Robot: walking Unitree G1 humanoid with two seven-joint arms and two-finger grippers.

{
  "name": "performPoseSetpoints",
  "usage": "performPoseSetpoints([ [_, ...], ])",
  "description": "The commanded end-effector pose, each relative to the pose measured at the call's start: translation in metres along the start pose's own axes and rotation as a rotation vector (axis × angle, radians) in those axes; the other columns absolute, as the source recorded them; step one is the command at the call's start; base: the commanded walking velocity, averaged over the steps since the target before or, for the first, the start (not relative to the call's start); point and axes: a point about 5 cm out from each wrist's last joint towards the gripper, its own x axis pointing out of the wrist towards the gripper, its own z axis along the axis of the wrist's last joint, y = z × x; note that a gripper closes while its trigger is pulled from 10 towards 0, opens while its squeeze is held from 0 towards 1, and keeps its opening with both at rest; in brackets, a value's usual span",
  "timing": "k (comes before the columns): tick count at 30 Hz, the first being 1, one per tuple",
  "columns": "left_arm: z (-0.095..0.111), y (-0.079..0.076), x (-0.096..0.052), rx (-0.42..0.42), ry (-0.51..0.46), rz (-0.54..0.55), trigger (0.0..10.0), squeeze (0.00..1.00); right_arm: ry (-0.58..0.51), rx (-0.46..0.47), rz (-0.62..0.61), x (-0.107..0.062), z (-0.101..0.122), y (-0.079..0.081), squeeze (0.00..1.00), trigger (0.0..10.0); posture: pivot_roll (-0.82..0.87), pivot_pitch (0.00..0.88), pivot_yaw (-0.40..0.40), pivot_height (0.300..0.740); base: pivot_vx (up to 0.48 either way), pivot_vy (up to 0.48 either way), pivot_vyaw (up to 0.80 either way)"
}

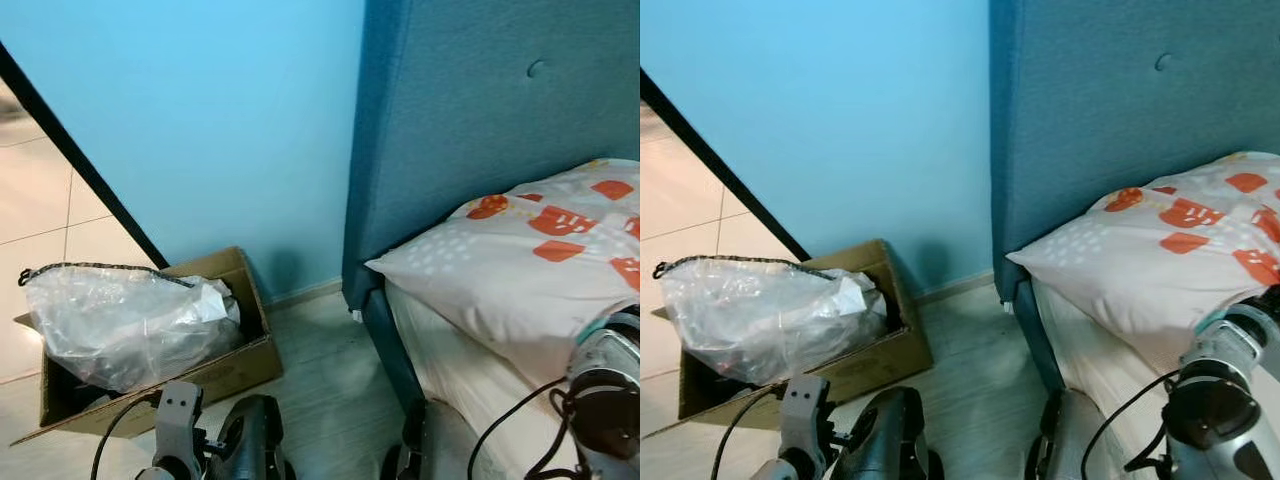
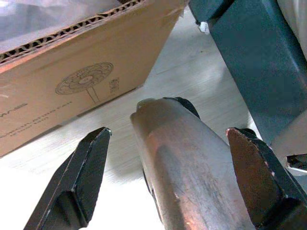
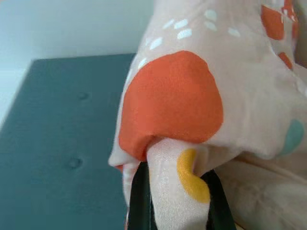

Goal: Clean up the room

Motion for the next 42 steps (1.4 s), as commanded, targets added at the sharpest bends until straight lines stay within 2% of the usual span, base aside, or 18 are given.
performPoseSetpoints([
  [1, -0.013, -0.002, -0.006, -0.008, 0.054, -0.006, 10.0, 0.0, -0.059, 0.037, 0.092, 0.011, 0.009, 0.02, 0.0, 0.0, 0.3, 0.308, 0.061, 0.598, 0.0, 0.0, 0.0],
  [4, -0.014, -0.003, -0.007, -0.007, 0.061, -0.012, 10.0, 0.0, -0.073, 0.069, 0.073, 0.011, 0.014, 0.017, 0.0, 0.0, 0.3, 0.307, 0.061, 0.598, 0.0, 0.0, 0.0],
  [9, -0.015, -0.005, -0.009, -0.005, 0.063, -0.018, 10.0, 0.0, -0.026, 0.075, 0.034, 0.003, 0.001, 0.006, 0.0, 0.0, 0.32, 0.31, 0.062, 0.598, 0.0, 0.0, 0.0],
  [14, -0.016, -0.005, -0.011, -0.002, 0.064, -0.02, 10.0, 0.0, 0.008, 0.109, -0.005, -0.008, -0.015, -0.006, 0.0, 0.0, 0.33, 0.313, 0.059, 0.598, 0.0, 0.0, 0.0],
  [16, -0.017, -0.004, -0.014, 0.001, 0.068, -0.017, 10.0, 0.0, 0.054, 0.122, -0.017, -0.015, -0.032, -0.009, 0.0, 0.0, 0.34, 0.314, 0.057, 0.598, 0.0, 0.0, 0.0],
  [19, -0.018, -0.004, -0.016, 0.002, 0.072, -0.015, 10.0, 0.0, 0.116, 0.085, -0.022, -0.02, -0.047, -0.01, 0.0, 0.0, 0.34, 0.318, 0.054, 0.598, 0.0, 0.0, 0.0],
  [20, -0.018, -0.005, -0.017, 0.001, 0.072, -0.015, 10.0, 0.0, 0.134, 0.032, -0.054, -0.024, -0.049, -0.015, 0.0, 2.9, 0.34, 0.318, 0.051, 0.598, 0.0, 0.0, 0.0],
  [21, -0.019, -0.006, -0.017, -0.001, 0.072, -0.015, 10.0, 0.0, 0.146, -0.025, -0.089, -0.027, -0.049, -0.02, 0.0, 9.8, 0.34, 0.318, 0.051, 0.598, 0.0, 0.0, 0.0],
  [25, -0.019, -0.008, -0.016, -0.001, 0.072, -0.018, 10.0, 0.0, 0.165, -0.099, -0.128, -0.032, -0.045, -0.029, 0.0, 10.0, 0.34, 0.321, 0.048, 0.598, 0.0, 0.0, 0.0],
  [26, -0.019, -0.009, -0.016, -0.001, 0.071, -0.019, 10.0, 0.0, 0.169, -0.107, -0.131, -0.033, -0.045, -0.031, 0.16, 10.0, 0.34, 0.321, 0.048, 0.598, 0.0, 0.0, 0.0],
  [27, -0.019, -0.009, -0.016, -0.001, 0.071, -0.019, 10.0, 0.0, 0.169, -0.107, -0.131, -0.033, -0.045, -0.031, 0.16, 10.0, 0.34, 0.321, 0.048, 0.598, 0.0, 0.0, 0.0],
  [28, -0.019, -0.009, -0.016, -0.002, 0.074, -0.019, 10.0, 0.0, 0.188, -0.139, -0.163, -0.037, -0.043, -0.038, 1.0, 10.0, 0.33, 0.323, 0.047, 0.598, 0.0, 0.0, 0.0],
  [31, -0.02, -0.009, -0.016, -0.002, 0.076, -0.019, 10.0, 0.0, 0.2, -0.162, -0.187, -0.04, -0.043, -0.042, 1.0, 10.0, 0.33, 0.323, 0.047, 0.598, 0.0, 0.0, 0.0],
  [35, -0.02, -0.012, -0.012, -0.01, 0.081, -0.02, 10.0, 0.0, 0.285, -0.314, -0.211, -0.044, -0.043, -0.048, 1.0, 10.0, 0.3, 0.315, 0.035, 0.598, 0.0, 0.0, 0.0],
  [36, -0.02, -0.012, -0.012, -0.01, 0.081, -0.02, 10.0, 0.0, 0.285, -0.314, -0.211, -0.044, -0.043, -0.048, 1.0, 10.0, 0.3, 0.315, 0.035, 0.598, 0.0, 0.0, 0.0],
  [38, -0.021, -0.016, -0.008, -0.022, 0.083, -0.022, 10.0, 0.0, 0.33, -0.42, -0.187, -0.041, -0.042, -0.046, 1.0, 10.0, 0.26, 0.299, 0.02, 0.598, 0.0, 0.0, 0.0],
  [40, -0.021, -0.018, -0.006, -0.026, 0.085, -0.024, 10.0, 0.0, 0.339, -0.45, -0.176, -0.039, -0.041, -0.044, 1.0, 10.0, 0.26, 0.299, 0.02, 0.598, 0.0, 0.0, 0.0],
  [42, -0.021, -0.024, 0.002, -0.043, 0.089, -0.035, 10.0, 0.0, 0.387, -0.596, -0.091, -0.029, -0.036, -0.033, 1.0, 10.0, 0.22, 0.264, 0.0, 0.598, 0.0, 0.0, 0.0],
])
